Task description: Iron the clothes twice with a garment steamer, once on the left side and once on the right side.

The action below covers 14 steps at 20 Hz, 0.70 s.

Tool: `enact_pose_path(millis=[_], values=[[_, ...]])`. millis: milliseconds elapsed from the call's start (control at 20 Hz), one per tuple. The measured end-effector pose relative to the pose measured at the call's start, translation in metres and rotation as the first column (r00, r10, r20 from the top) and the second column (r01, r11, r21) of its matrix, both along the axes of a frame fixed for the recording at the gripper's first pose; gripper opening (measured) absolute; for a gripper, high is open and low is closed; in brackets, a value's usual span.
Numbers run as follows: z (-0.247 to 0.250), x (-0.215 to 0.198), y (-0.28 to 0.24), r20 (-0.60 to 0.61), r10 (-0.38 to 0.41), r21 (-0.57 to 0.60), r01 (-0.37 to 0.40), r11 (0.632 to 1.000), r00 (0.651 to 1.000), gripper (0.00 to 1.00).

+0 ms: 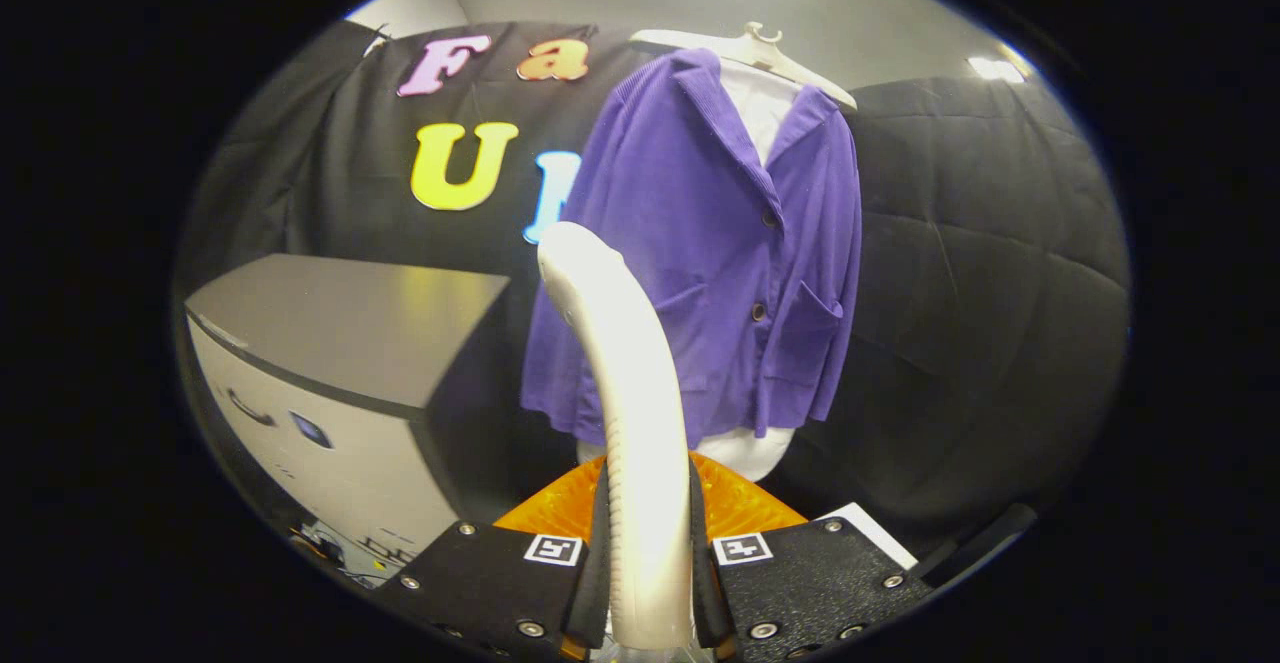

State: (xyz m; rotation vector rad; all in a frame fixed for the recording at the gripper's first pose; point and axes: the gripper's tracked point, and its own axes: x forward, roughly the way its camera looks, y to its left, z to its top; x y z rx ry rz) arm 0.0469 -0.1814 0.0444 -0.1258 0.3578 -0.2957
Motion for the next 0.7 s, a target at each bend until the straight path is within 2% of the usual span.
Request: enact_pose_path(millis=[300,500,700], values=[[0.075,-0.044,0.055,0.123,0.15,0.043,-0.157,0.987,0.981,0.33],[0.124,-0.07,0.073,0.207,0.196,0.054,-0.211,0.976,0.959,0.33],[0.161,-0.072,0.083,0.273,0.212,0.066,-0.238,0.969,0.938,0.33]])
